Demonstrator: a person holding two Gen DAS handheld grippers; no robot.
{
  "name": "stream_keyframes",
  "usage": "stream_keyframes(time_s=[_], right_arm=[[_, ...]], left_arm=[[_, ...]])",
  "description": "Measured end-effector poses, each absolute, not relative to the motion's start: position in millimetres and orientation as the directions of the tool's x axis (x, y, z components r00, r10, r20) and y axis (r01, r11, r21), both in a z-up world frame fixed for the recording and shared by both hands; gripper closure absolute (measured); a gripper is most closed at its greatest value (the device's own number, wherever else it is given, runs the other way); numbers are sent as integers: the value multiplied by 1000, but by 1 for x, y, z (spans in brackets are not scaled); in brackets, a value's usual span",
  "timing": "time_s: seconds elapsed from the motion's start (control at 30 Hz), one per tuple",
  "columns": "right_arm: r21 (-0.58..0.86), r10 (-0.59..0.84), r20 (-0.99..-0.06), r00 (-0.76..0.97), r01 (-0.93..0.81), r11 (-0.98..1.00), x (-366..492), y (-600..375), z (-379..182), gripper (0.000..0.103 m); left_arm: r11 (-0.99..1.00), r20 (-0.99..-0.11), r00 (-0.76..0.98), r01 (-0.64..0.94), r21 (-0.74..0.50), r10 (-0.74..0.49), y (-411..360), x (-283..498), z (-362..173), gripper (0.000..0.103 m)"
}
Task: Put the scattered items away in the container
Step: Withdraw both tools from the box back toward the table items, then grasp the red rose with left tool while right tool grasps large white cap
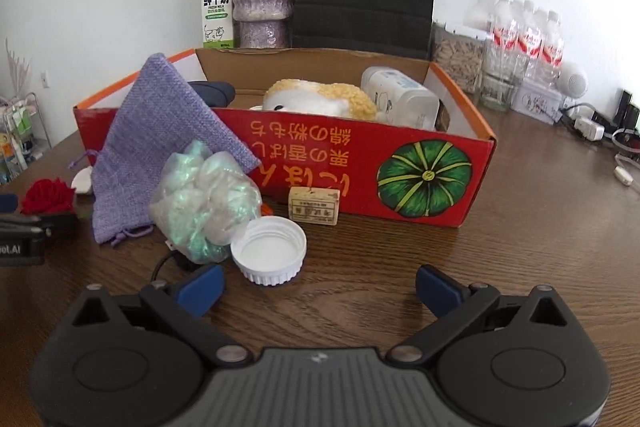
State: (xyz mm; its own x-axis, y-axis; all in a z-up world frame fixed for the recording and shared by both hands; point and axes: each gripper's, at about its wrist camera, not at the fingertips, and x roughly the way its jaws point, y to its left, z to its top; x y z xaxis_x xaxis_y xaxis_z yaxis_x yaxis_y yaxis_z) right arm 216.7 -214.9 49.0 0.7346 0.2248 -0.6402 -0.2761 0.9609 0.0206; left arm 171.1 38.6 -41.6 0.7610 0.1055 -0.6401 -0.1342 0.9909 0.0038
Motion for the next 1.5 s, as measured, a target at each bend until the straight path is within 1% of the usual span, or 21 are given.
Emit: stream_keyframes(time_s=[0.9,0.97,1.03,1.07,1.13,1.17,1.2,1.23,1.27,1.3,1.33,1.43,1.5], right_arm=[[20,221,-640,736,-271,962,222,-212,49,0],[20,235,-628,741,-286,958,220,-212,50,9],[20,256,-617,745,-310,950,217,-210,51,26],[20,268,-611,745,-324,946,215,-209,52,32],[20,290,-597,748,-347,937,211,-208,53,65],[19,293,-597,747,-352,936,209,-207,54,64],[20,299,-596,745,-358,934,209,-206,54,64],[23,304,-596,743,-363,932,208,-205,54,64],[22,304,-596,743,-364,931,208,-205,54,64],[20,303,-596,744,-363,931,206,-203,54,64],[21,303,-596,744,-362,932,206,-203,55,64],[32,295,-593,749,-344,938,206,-206,55,65],[49,296,-585,755,-332,942,203,-210,56,65]], left_arm=[[990,-641,760,-140,-2,106,42,171,-36,0],[990,-641,760,-140,-2,106,42,170,-36,0],[990,-641,760,-140,-2,106,42,170,-36,0],[990,-641,760,-140,-2,106,42,170,-36,0],[990,-641,760,-140,-3,105,42,170,-36,0],[990,-640,761,-139,-5,104,42,170,-36,1],[990,-635,766,-139,-8,102,43,170,-36,6],[990,-628,771,-139,-8,103,43,168,-35,16],[990,-619,778,-141,-6,107,42,167,-34,28],[990,-612,783,-144,-3,112,42,166,-33,35],[989,-605,788,-146,-4,114,42,164,-32,50],[987,-595,795,-158,-14,119,42,160,-31,57],[988,-591,799,-154,-27,108,42,156,-30,58]])
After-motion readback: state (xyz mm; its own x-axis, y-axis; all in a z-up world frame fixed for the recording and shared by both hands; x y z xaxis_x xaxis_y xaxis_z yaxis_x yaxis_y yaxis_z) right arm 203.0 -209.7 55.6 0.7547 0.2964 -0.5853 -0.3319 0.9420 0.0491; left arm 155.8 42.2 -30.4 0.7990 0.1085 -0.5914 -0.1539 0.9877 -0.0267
